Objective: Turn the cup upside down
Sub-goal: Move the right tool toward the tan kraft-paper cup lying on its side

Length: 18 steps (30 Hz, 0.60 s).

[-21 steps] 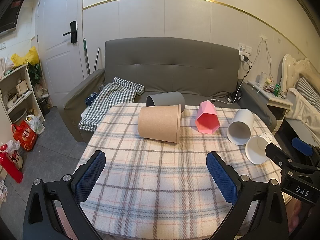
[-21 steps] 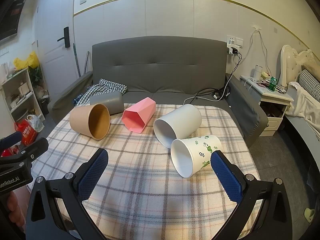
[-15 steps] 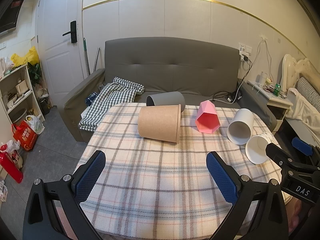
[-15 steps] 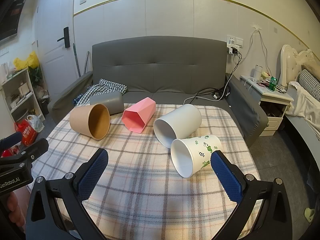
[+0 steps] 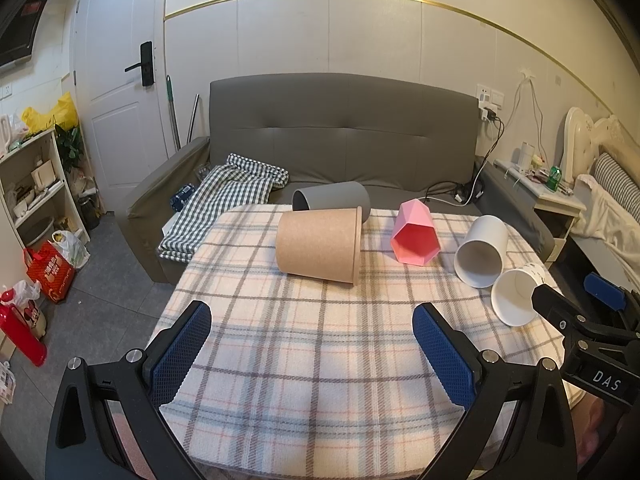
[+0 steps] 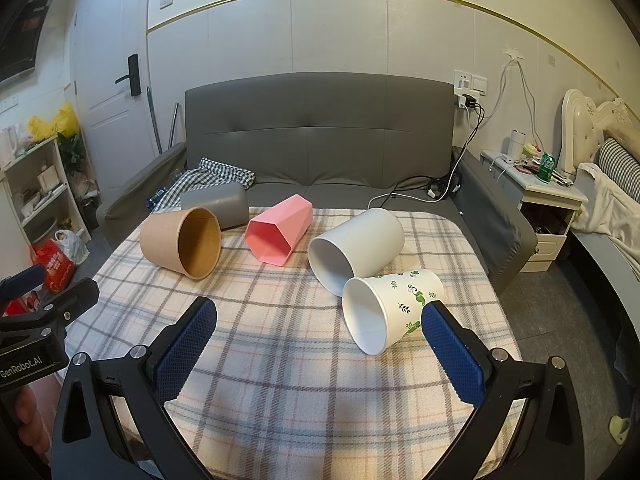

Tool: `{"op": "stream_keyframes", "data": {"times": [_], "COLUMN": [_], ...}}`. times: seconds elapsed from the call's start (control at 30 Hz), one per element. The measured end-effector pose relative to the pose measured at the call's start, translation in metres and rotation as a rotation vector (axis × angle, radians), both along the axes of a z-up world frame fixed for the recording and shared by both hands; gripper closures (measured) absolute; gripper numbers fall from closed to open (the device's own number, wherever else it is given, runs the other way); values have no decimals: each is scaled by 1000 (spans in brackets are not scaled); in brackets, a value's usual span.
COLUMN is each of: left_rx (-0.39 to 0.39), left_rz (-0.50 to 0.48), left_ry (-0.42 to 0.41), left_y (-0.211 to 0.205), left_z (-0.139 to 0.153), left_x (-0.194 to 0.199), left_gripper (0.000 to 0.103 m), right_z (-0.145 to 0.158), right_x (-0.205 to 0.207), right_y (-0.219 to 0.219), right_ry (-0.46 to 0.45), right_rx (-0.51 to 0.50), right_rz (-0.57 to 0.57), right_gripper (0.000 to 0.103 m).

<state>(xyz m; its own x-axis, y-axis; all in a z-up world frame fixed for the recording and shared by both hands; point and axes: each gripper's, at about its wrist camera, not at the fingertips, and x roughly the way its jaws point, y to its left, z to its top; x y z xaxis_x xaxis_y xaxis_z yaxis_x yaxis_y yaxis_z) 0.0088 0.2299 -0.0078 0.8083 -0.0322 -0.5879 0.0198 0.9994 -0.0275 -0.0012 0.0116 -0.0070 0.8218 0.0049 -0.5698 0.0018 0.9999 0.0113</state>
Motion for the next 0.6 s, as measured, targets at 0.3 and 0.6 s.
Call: {"op": "stream_keyframes", "data": {"times": [0.3,0.6], "left_rx": [1,-38], "left_rz": [0,10], "left_ry": [2,28], "left_y": [1,9], "left_z": [2,-5], "left_x": [1,5], "left_gripper": [0,0], "right_z": [0,-5], "right_x": [0,7], "right_y": [0,8], "right_ry": [0,18], "right_rx": [0,-13], "right_rz": [0,33], "right_gripper": [0,0]}}
